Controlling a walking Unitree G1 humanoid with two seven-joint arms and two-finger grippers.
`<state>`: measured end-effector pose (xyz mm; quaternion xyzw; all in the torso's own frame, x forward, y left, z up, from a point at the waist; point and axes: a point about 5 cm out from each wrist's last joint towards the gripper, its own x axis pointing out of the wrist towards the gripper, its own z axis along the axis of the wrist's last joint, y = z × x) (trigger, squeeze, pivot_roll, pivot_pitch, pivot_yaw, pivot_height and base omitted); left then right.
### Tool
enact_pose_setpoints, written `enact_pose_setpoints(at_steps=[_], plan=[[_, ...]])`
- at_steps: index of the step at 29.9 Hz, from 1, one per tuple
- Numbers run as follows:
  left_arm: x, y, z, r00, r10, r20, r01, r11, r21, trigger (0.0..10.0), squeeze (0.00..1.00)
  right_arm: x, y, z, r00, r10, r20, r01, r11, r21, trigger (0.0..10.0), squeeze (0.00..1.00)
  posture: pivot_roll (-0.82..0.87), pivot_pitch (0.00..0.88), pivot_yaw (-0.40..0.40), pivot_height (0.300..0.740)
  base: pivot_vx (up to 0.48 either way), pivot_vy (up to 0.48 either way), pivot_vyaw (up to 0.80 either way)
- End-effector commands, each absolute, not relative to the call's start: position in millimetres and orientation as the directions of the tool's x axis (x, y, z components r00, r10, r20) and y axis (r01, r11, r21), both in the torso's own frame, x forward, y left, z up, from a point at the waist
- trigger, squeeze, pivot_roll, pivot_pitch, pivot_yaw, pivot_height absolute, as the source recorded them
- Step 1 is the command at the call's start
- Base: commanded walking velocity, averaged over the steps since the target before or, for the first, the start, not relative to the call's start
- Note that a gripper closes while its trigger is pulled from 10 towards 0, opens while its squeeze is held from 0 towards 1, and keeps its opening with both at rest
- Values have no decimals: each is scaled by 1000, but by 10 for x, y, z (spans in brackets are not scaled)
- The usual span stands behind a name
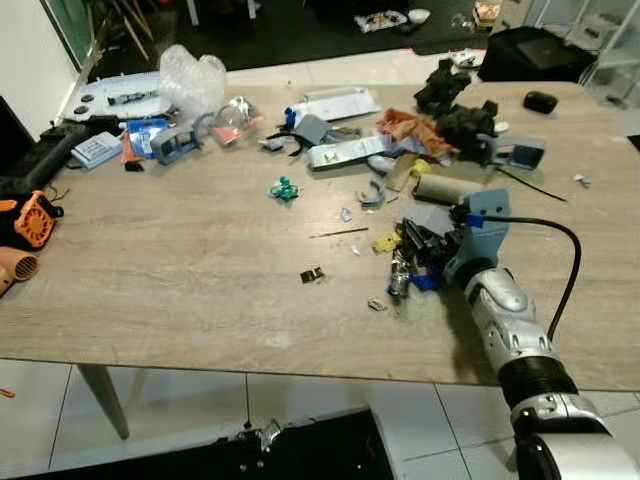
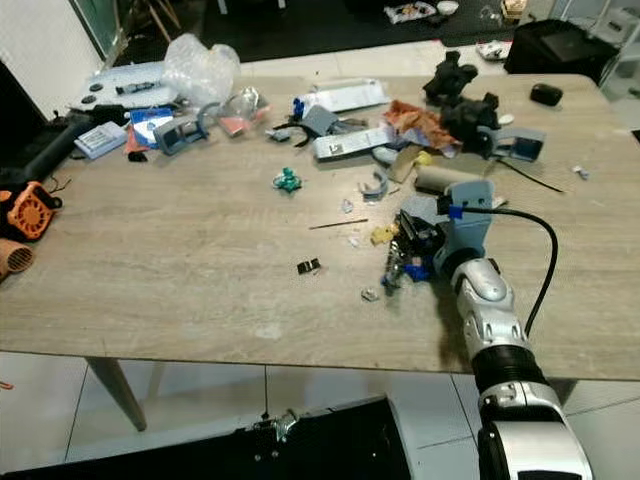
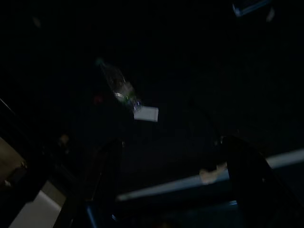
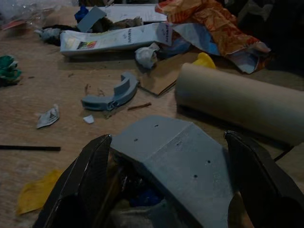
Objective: Picking trash to rubbish bin
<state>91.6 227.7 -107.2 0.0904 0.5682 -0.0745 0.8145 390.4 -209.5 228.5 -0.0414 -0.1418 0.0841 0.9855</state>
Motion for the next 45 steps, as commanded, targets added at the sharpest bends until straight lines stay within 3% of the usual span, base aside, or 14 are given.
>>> enact_pose_setpoints(at_steps=[1, 15, 24, 30, 39, 40, 45], plan=[[689, 2322, -1109, 283, -11, -959, 220, 974, 54, 10000, 0, 3892, -2129, 2108, 963, 168, 211, -155, 985, -76, 10000, 0, -77, 392, 96, 740, 0, 0, 0], [780, 2148, -1130, 303, -42, -952, 210, 977, 24, 10000, 0, 3983, -2211, 2056, 976, 196, -96, -210, 962, -175, 10000, 0, -120, 350, 58, 740, 0, 0, 0], [897, 2074, -1124, 319, -45, -947, 197, 980, 20, 10000, 0, 4007, -2261, 2302, 950, 287, -120, -309, 917, -253, 10000, 0, -152, 300, 38, 740, 0, 0, 0], [959, 2015, -1122, 327, -53, -944, 195, 981, 13, 10000, 0, 3967, -2217, 2240, 896, 402, -188, -437, 874, -212, 10000, 0, -170, 279, 24, 740, 0, 0, 0], [974, 1939, -1131, 326, -62, -943, 191, 982, 1, 10000, 0, 3989, -2274, 2264, 916, 348, -199, -391, 885, -253, 9804, 0, -181, 263, 10, 740, 0, 0, 0], [973, 1931, -1133, 326, -63, -943, 190, 982, 1, 10000, 0, 3994, -2288, 2277, 922, 336, -193, -378, 890, -256, 0, 0, -181, 263, 10, 740, 0, 0, 0], [976, 1922, -1134, 325, -63, -943, 185, 983, -1, 10000, 0, 3994, -2294, 2296, 922, 340, -186, -379, 889, -257, 0, 0, -181, 256, 7, 740, 0, 0, 0]])
